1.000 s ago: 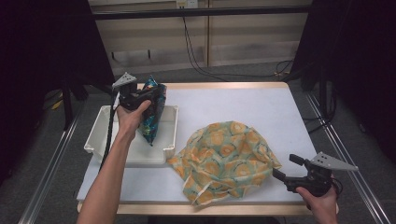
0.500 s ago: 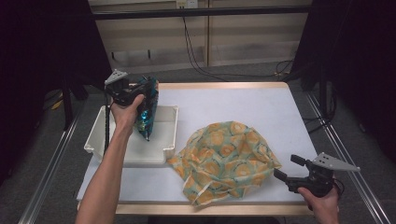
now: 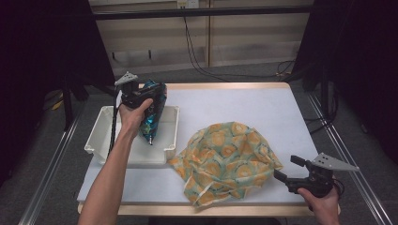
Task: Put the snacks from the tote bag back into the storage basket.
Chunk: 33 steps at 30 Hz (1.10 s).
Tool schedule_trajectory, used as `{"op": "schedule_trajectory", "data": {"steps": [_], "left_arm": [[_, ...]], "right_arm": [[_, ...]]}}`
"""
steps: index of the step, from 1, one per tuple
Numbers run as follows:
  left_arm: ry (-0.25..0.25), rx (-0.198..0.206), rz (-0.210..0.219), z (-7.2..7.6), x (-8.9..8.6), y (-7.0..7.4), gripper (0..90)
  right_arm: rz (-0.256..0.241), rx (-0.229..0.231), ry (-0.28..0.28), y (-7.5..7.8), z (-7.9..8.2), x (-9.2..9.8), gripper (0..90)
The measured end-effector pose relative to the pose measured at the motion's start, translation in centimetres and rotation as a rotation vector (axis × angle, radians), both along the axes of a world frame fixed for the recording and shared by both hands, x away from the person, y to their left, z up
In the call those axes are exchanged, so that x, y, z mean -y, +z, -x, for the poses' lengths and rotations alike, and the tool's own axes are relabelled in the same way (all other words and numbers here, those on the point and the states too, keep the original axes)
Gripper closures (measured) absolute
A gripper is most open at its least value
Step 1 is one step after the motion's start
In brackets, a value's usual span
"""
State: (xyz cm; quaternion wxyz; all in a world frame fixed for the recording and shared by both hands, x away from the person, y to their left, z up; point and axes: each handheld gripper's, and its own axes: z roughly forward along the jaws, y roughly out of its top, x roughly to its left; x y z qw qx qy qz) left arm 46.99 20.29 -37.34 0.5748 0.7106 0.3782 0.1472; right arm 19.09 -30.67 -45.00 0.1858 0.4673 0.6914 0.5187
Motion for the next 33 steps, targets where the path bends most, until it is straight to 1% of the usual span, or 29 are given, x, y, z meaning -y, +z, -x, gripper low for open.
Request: {"op": "schedule_trajectory", "data": {"steps": [1,2,3,4,6,7,8,9,10,12,13,14,15,17,19,20,22,23,24,25,30,31,32,33], "left_arm": [[-0.012,-0.001,0.006,-0.1,0.1,0.0,77.1],[-0.005,-0.008,-0.004,0.0,0.2,0.1,72.2],[-0.01,-0.019,-0.009,0.0,0.2,0.1,72.2],[-0.023,-0.022,-0.004,0.1,0.2,0.1,70.2],[-0.04,-0.021,-0.007,0.3,0.3,0.0,68.9],[-0.04,-0.021,-0.007,0.3,0.3,0.0,68.5],[-0.037,-0.022,-0.02,0.4,0.3,0.0,67.4],[-0.034,-0.024,-0.019,0.5,0.3,0.0,67.4],[-0.044,-0.027,-0.018,0.5,0.3,-0.1,64.6],[-0.049,-0.028,-0.021,0.6,0.4,-0.2,59.8],[-0.056,-0.026,-0.033,0.6,0.4,-0.2,58.9],[-0.056,-0.026,-0.033,0.6,0.4,-0.2,57.6],[-0.05,-0.029,-0.032,0.7,0.6,-0.2,57.6],[-0.067,-0.02,-0.042,0.9,1.0,-0.1,56.2],[-0.071,-0.019,-0.048,0.9,1.1,-0.2,56.2],[-0.068,-0.02,-0.043,0.9,1.1,-0.2,56.2],[-0.064,-0.025,-0.049,1.0,1.0,-0.2,54.7],[-0.065,-0.021,-0.056,1.0,1.0,-0.1,54.7],[-0.068,-0.018,-0.053,1.1,1.0,-0.1,51.8],[-0.065,-0.014,-0.053,1.1,1.0,0.0,51.8],[-0.059,-0.006,-0.051,1.3,0.6,0.4,41.4],[-0.047,-0.011,-0.059,1.4,0.5,0.5,41.4],[-0.032,-0.01,-0.056,1.5,0.3,0.6,38.3],[-0.032,-0.01,-0.056,1.5,0.3,0.6,35.0]], "right_arm": [[0.0,0.0,0.0,0.0,0.0,0.0,5.7],[-0.008,-0.001,-0.005,0.0,0.1,0.1,5.7],[-0.008,-0.001,-0.005,0.0,0.1,0.1,5.7],[-0.002,0.003,-0.002,0.0,0.1,0.2,5.7],[-0.003,0.004,-0.003,0.0,0.1,0.2,5.7],[-0.003,0.004,-0.003,0.0,0.1,0.2,5.7],[0.0,0.003,-0.001,0.0,0.1,0.1,5.7],[0.0,0.003,-0.001,0.0,0.1,0.1,5.7],[-0.003,0.001,0.003,0.0,0.0,0.0,5.7],[-0.006,-0.003,0.008,0.0,0.0,-0.1,5.7],[-0.005,-0.004,0.008,0.0,0.0,-0.2,5.7],[0.001,-0.004,0.006,-0.1,-0.1,-0.2,5.7],[0.001,-0.004,0.006,-0.1,-0.1,-0.2,5.7],[0.001,-0.006,0.006,-0.1,-0.1,-0.2,5.7],[0.0,-0.005,0.006,-0.1,-0.1,-0.2,5.7],[0.001,-0.005,0.008,-0.1,-0.1,-0.1,5.7],[-0.004,-0.007,0.007,-0.1,0.0,-0.1,5.7],[-0.004,-0.007,0.007,-0.1,0.0,-0.1,5.7],[0.0,-0.001,0.005,-0.1,0.0,0.0,5.8],[0.0,-0.001,0.005,-0.1,0.0,0.0,5.8],[-0.006,-0.002,0.009,-0.1,0.0,-0.1,7.0],[-0.005,-0.002,0.01,-0.1,0.0,-0.2,7.0],[-0.002,-0.002,0.014,-0.1,0.0,-0.2,7.0],[-0.002,-0.002,0.014,-0.1,0.0,-0.2,7.0]]}}
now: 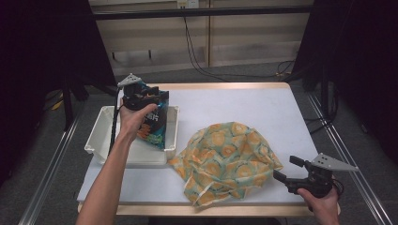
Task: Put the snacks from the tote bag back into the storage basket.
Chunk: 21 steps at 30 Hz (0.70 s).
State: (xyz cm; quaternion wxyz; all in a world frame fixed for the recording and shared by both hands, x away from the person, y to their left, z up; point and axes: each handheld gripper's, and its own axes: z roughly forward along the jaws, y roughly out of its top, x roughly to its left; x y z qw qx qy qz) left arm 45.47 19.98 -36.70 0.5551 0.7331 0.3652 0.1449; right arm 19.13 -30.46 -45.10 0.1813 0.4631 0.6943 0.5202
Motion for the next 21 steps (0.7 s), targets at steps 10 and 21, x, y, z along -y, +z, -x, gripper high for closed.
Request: {"op": "schedule_trajectory", "data": {"steps": [10,21], "left_arm": [[-0.008,0.028,0.024,1.4,-1.6,1.2,33.5],[-0.106,0.025,-0.027,3.8,-3.2,0.4,79.7]], "right_arm": [[-0.004,-0.004,-0.004,0.0,0.0,0.1,7.0],[0.001,-0.002,-0.001,0.0,0.0,0.0,7.0]]}}
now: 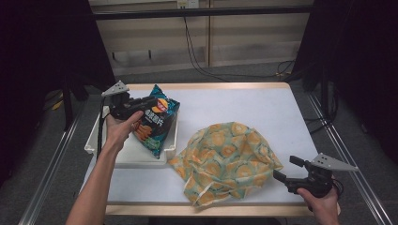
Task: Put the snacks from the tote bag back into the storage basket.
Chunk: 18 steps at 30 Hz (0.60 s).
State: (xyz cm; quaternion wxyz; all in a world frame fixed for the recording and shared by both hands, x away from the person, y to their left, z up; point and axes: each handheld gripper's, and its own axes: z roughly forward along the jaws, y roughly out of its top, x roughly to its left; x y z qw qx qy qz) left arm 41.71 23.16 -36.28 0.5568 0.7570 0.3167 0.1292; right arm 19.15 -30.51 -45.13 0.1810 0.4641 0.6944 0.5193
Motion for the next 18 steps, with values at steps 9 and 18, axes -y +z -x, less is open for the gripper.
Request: {"op": "schedule_trajectory", "data": {"steps": [9,18], "left_arm": [[-0.027,-0.021,-0.018,2.4,-1.8,-1.9,90.0],[-0.059,-0.058,-0.08,4.9,-2.8,-4.5,90.0]], "right_arm": [[-0.002,-0.002,0.0,0.0,0.0,-0.2,7.0],[0.003,-0.01,0.005,-0.1,-0.2,-0.3,6.9]]}}
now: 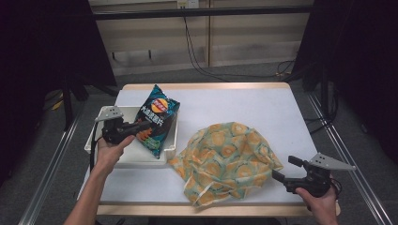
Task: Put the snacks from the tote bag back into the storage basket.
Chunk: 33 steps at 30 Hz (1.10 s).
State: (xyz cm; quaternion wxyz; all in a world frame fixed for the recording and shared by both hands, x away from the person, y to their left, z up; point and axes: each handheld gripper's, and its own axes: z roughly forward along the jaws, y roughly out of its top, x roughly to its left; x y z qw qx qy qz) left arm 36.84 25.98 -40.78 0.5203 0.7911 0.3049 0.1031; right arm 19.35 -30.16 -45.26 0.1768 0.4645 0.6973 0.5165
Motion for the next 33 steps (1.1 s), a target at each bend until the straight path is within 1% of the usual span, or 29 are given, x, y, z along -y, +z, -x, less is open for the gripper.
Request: {"op": "schedule_trajectory", "data": {"steps": [2,5,6,8,10,12,13,15,16,18,19,20,24,25,27,28,29,30,31,32,33], "left_arm": [[-0.002,-0.016,-0.005,0.4,-0.4,-0.7,90.0],[0.012,-0.036,0.002,0.7,-1.2,-1.7,90.0],[0.023,-0.034,-0.012,0.8,-1.2,-1.9,90.0],[0.019,-0.057,-0.036,0.9,-1.3,-2.7,90.0],[0.019,-0.072,-0.038,1.0,-1.3,-3.2,90.0],[0.014,-0.083,-0.06,1.2,-1.3,-3.9,90.0],[0.015,-0.088,-0.09,1.2,-1.1,-4.2,90.0],[0.015,-0.1,-0.128,1.0,-0.9,-4.7,90.0],[0.015,-0.1,-0.128,1.0,-0.9,-4.7,90.0],[0.014,-0.117,-0.147,0.8,-0.7,-5.2,90.0],[0.021,-0.115,-0.167,0.6,-0.6,-5.4,90.0],[0.018,-0.126,-0.183,0.4,-0.4,-5.7,90.0],[0.016,-0.126,-0.198,0.2,-0.2,-5.8,90.0],[0.005,-0.126,-0.205,0.1,0.0,-5.8,90.0],[-0.005,-0.129,-0.229,0.1,0.6,-6.0,90.0],[-0.02,-0.128,-0.245,0.1,0.9,-6.0,90.0],[-0.038,-0.128,-0.259,0.1,1.7,-6.2,90.0],[-0.038,-0.128,-0.259,0.1,1.7,-6.2,90.0],[-0.043,-0.127,-0.276,0.1,1.9,-6.1,90.0],[-0.043,-0.129,-0.278,0.0,2.0,-6.1,90.0],[-0.048,-0.126,-0.294,0.0,2.2,-5.9,90.0]], "right_arm": [[0.004,0.0,0.003,0.0,0.0,0.0,7.0],[0.007,-0.005,0.009,-0.2,-0.2,-0.1,7.0],[0.01,-0.006,0.008,-0.2,-0.2,-0.2,7.0],[0.008,-0.006,0.01,-0.2,-0.3,-0.2,6.9],[0.009,-0.006,0.012,-0.2,-0.3,-0.2,7.0],[0.01,-0.006,0.012,-0.2,-0.3,-0.2,6.9],[0.008,-0.006,0.01,-0.2,-0.3,-0.2,7.0],[0.012,-0.007,0.011,-0.3,-0.4,-0.1,7.0],[0.012,-0.007,0.011,-0.3,-0.4,-0.1,7.0],[0.012,-0.008,0.017,-0.3,-0.4,-0.2,7.0],[0.015,-0.007,0.016,-0.3,-0.4,-0.2,6.9],[0.01,-0.008,0.017,-0.3,-0.4,-0.2,7.0],[0.011,-0.009,0.016,-0.3,-0.4,-0.2,7.0],[0.011,-0.009,0.016,-0.3,-0.4,-0.2,7.0],[0.015,-0.009,0.016,-0.3,-0.4,-0.2,7.0],[0.013,-0.007,0.017,-0.3,-0.5,-0.2,7.0],[0.014,-0.006,0.016,-0.3,-0.5,-0.1,6.9],[0.013,-0.006,0.016,-0.3,-0.5,-0.1,6.9],[0.013,-0.006,0.016,-0.3,-0.5,-0.1,6.9],[0.012,-0.008,0.015,-0.3,-0.5,-0.2,7.0],[0.012,-0.008,0.018,-0.3,-0.4,-0.1,7.0]]}}
